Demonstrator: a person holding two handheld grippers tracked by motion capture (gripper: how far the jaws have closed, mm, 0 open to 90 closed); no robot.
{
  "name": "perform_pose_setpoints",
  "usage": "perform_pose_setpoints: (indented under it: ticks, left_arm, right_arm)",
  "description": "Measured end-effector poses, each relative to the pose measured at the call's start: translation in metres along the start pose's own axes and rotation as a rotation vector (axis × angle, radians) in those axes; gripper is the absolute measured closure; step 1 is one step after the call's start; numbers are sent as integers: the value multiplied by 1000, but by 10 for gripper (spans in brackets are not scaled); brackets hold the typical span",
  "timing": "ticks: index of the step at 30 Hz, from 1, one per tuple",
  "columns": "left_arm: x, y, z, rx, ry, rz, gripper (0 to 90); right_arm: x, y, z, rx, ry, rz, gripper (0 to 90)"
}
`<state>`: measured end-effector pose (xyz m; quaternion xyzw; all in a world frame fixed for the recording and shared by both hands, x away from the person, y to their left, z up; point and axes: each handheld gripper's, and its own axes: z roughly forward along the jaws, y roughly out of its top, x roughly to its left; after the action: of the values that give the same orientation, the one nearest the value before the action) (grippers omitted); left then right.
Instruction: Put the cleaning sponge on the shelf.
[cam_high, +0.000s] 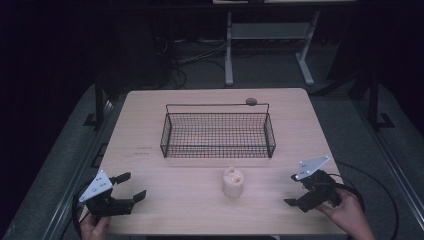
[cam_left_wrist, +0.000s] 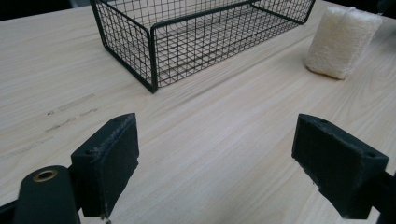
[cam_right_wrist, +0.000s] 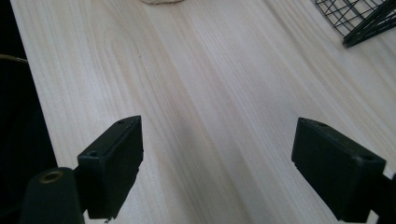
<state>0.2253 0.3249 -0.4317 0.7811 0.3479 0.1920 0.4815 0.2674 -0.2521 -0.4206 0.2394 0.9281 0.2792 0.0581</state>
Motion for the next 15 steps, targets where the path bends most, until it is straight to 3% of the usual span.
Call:
perform_pose_setpoints:
  ticks: [15]
  left_arm:
    - [-2,-1,-1,-2,-1,1,141]
  right_arm:
    - [9,18,3,7,20,-56,160]
